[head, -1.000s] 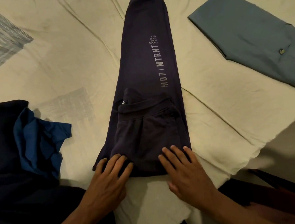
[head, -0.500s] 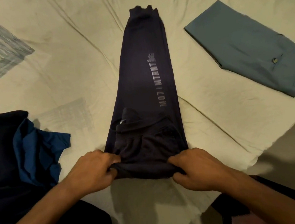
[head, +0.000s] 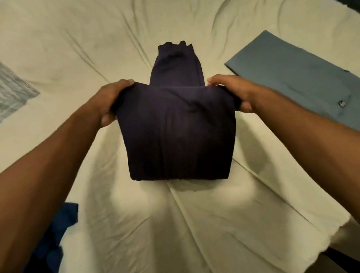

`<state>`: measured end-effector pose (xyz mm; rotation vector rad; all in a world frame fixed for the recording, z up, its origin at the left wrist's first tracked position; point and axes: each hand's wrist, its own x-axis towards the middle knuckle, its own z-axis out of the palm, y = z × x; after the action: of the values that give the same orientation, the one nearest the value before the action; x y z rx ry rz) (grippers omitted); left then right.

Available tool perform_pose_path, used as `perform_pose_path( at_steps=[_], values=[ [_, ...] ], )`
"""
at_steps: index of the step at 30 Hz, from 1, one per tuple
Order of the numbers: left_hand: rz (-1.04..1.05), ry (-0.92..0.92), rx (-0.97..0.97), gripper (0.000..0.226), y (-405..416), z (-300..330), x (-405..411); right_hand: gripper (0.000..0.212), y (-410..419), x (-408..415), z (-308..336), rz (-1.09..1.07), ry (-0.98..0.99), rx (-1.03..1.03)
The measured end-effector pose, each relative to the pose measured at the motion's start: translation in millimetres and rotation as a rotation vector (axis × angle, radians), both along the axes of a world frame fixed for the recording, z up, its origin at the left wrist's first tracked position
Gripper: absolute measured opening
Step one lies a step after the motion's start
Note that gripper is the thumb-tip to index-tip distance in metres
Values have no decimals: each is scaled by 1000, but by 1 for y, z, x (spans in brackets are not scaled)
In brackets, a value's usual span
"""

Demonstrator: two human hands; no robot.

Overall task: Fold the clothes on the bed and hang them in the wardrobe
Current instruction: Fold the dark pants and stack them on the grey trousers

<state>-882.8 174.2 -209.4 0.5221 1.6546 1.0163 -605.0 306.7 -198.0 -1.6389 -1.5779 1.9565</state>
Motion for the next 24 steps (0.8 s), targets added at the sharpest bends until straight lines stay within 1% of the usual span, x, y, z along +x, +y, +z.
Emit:
perform_pose_path(
  at_steps=[2, 5, 8, 10, 13, 15, 17, 19, 21, 24],
  values=[
    [59, -36, -57, 31, 8, -27, 5, 26, 8, 2, -29, -144, 22, -81],
    [83, 13, -160, 39, 2, -68, 16, 31, -5, 12, -65, -294, 63, -112],
    [155, 91, -103, 39, -1, -86, 27, 40, -17, 17, -84, -377, 76, -65],
    [183, 200, -29, 34, -1, -90, 31, 33, -18, 13, -87, -423, 68, 10],
    [268, 370, 50, 30, 0, -90, 32, 19, -10, 2, -82, -505, 125, 111],
    [294, 501, 35, 31, 1, -90, 34, 14, -3, -5, -78, -495, 125, 144],
    [281, 600, -42, 33, -1, -93, 38, 12, -1, -11, -82, -443, 71, 120],
    [279, 594, -109, 34, -4, -100, 38, 16, -1, -14, -92, -419, 24, 69],
    [316, 521, -117, 37, -9, -101, 40, 32, -5, -12, -98, -452, 24, 48],
    [372, 396, -97, 48, -24, -94, 53, 56, -26, 1, -98, -476, 85, 13]
  ],
)
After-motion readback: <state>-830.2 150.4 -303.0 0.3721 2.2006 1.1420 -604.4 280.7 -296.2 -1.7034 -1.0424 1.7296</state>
